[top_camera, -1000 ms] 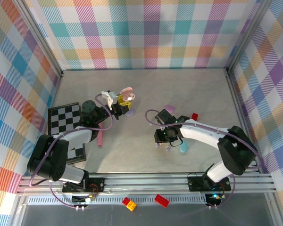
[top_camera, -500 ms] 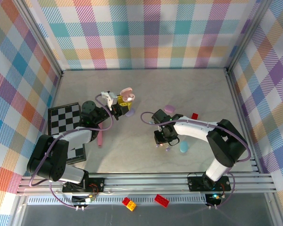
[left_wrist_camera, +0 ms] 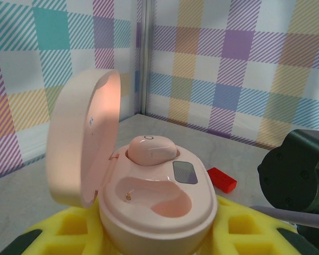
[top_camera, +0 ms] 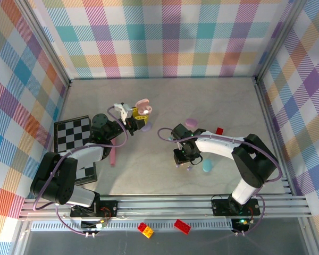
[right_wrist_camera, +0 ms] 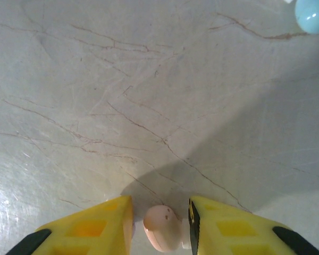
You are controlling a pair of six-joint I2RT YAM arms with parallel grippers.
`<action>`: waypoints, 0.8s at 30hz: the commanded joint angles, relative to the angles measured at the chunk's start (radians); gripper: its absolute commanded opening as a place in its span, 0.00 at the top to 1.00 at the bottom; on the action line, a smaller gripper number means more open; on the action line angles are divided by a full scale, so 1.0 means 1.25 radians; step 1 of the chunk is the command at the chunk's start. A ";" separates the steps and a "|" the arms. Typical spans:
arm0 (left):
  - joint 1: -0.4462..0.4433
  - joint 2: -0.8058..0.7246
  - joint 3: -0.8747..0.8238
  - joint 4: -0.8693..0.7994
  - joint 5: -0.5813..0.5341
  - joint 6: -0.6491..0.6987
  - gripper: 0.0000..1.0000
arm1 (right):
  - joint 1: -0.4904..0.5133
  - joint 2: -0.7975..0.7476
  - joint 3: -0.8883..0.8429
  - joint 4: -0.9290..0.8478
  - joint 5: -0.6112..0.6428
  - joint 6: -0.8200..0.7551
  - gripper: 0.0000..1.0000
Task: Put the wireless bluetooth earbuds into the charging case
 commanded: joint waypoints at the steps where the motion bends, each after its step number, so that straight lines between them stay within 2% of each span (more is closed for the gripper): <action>1: 0.016 -0.020 -0.005 0.020 0.007 0.001 0.67 | 0.005 -0.015 0.011 -0.036 -0.017 -0.030 0.66; 10: 0.016 -0.019 0.000 0.019 0.009 0.001 0.67 | 0.006 -0.003 0.018 -0.056 0.002 -0.038 0.73; 18: 0.019 -0.025 0.000 0.009 0.007 0.006 0.67 | 0.001 0.011 0.060 -0.098 0.123 -0.084 0.76; 21: 0.028 -0.023 -0.004 0.011 0.003 0.006 0.67 | -0.015 0.021 0.080 -0.111 0.154 -0.125 0.76; 24: 0.036 -0.021 -0.007 0.018 0.001 0.006 0.67 | -0.049 0.034 0.094 -0.108 0.129 -0.147 0.76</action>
